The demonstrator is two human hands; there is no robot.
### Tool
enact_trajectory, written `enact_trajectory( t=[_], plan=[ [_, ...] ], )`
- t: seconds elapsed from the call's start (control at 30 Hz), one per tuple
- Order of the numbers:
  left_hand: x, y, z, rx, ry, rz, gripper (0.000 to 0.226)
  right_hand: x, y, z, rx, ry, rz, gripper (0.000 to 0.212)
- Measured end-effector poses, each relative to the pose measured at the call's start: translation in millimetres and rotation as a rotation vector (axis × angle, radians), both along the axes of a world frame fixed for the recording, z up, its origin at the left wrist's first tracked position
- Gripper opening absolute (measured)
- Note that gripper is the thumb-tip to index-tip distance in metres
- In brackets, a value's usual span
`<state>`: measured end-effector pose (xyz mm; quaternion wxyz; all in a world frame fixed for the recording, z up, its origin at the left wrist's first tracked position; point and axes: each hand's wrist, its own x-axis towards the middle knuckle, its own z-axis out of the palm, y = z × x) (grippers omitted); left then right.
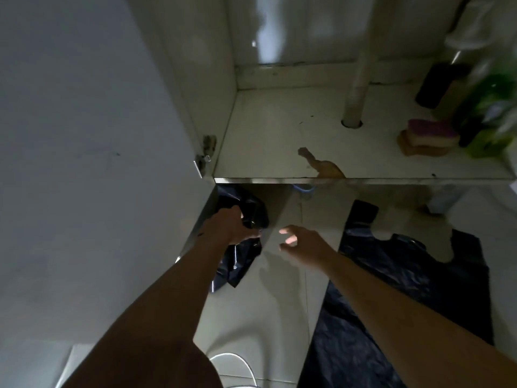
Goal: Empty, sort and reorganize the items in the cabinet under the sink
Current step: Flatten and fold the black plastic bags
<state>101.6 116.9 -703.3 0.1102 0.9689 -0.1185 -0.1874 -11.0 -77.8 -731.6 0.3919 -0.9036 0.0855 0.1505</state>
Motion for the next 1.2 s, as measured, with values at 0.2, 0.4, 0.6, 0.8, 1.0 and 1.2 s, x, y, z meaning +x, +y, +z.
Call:
enact_trajectory(
  t=[0.2,0.4,0.6,0.8,1.0,1.2],
  plan=[
    [-13.0,-11.7,-25.0,-0.068,-0.233,0.034,0.037,-3.6,15.7,-23.2,0.100,0.051,-0.042,0.061],
    [-9.2,-2.6,-2.4,-0.425,-0.037,0.012,0.017,-4.0,11.7,-18.5,0.163,0.062,-0.100,0.099],
    [-6.6,13.4,44.1,-0.850,0.157,0.128,0.025,-0.8,41.4,-11.9,0.310,0.031,-0.075,0.085],
    [-5.5,18.6,58.7,-0.942,0.107,0.169,0.013,-4.9,51.7,-13.6,0.343,-0.088,-0.234,0.069],
    [-2.3,25.5,60.9,-0.900,0.094,0.091,0.010,-4.1,64.4,-10.0,0.414,-0.079,-0.207,0.096],
    [0.9,29.5,54.5,-0.867,0.031,0.141,0.017,7.8,63.2,7.2,0.559,-0.363,-0.351,0.063]
  ],
)
